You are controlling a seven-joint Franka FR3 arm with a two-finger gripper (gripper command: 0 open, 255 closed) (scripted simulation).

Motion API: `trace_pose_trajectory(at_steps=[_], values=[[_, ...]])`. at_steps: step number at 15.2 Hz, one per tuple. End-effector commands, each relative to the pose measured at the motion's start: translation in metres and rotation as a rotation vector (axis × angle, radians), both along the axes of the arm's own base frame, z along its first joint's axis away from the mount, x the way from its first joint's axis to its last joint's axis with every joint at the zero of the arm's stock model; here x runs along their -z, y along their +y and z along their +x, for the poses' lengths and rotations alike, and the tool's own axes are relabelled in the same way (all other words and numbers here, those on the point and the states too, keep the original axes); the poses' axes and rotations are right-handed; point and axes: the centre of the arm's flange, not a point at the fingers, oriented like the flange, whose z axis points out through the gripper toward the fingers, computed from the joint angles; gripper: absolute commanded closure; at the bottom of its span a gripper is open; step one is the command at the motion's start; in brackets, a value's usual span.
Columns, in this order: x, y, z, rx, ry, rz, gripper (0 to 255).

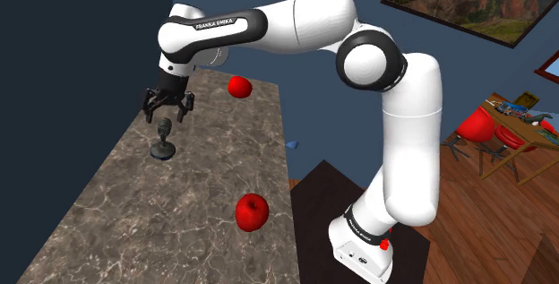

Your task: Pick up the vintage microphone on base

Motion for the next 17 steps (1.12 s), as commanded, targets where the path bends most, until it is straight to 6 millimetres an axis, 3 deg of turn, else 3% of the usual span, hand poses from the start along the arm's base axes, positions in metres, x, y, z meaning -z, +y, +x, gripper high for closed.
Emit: trace_pose_trajectory(at_steps=[1,3,5,6,15,17], values=[[0.011,0.000,0.001,0.000,-0.001,0.000,0],[0.024,0.000,0.001,0.000,-0.001,0.000,0],[0.024,0.000,0.001,0.000,-0.001,0.000,0],[0.024,0.000,0.001,0.000,-0.001,0.000,255],[0.024,0.000,0.001,0.000,-0.001,0.000,255],[0.014,0.000,0.001,0.000,-0.001,0.000,255]])
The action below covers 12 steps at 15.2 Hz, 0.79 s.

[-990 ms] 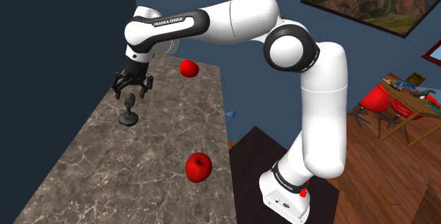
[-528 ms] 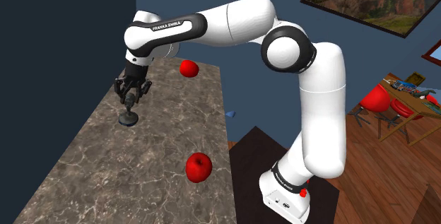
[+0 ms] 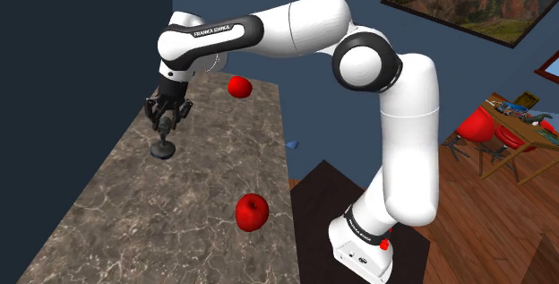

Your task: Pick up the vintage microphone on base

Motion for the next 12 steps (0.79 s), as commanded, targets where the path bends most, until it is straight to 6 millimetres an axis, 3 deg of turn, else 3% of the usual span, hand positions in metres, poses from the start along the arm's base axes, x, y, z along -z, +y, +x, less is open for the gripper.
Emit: trace_pose_trajectory(at_steps=[1,12], values=[[-0.010,0.000,0.000,0.000,0.000,0.000,255],[-0.068,0.000,0.000,0.000,0.000,0.000,255]])
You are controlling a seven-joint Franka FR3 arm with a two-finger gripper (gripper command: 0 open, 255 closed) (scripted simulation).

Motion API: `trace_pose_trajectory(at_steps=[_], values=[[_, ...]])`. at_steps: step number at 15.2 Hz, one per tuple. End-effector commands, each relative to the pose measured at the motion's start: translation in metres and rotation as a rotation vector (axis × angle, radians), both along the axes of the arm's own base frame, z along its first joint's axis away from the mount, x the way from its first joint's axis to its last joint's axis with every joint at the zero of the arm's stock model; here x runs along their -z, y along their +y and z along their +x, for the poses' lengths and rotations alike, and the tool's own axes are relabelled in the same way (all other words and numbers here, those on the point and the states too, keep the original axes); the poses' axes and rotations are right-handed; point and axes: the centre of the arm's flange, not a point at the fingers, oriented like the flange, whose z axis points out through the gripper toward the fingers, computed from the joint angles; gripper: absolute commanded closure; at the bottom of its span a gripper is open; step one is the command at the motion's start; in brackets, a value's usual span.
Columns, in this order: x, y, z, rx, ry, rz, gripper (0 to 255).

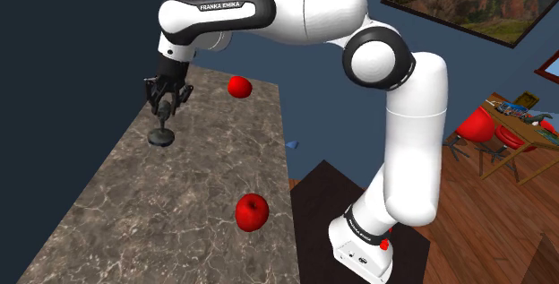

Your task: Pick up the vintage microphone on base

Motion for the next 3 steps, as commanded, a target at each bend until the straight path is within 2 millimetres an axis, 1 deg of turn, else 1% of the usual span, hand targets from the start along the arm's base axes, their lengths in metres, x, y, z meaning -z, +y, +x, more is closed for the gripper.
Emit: trace_pose_trajectory(at_steps=[1,3], values=[[-0.0105,0.0007,-0.0003,0.000,0.000,0.000,255],[-0.0113,0.0007,-0.0003,0.000,0.000,0.000,255]])
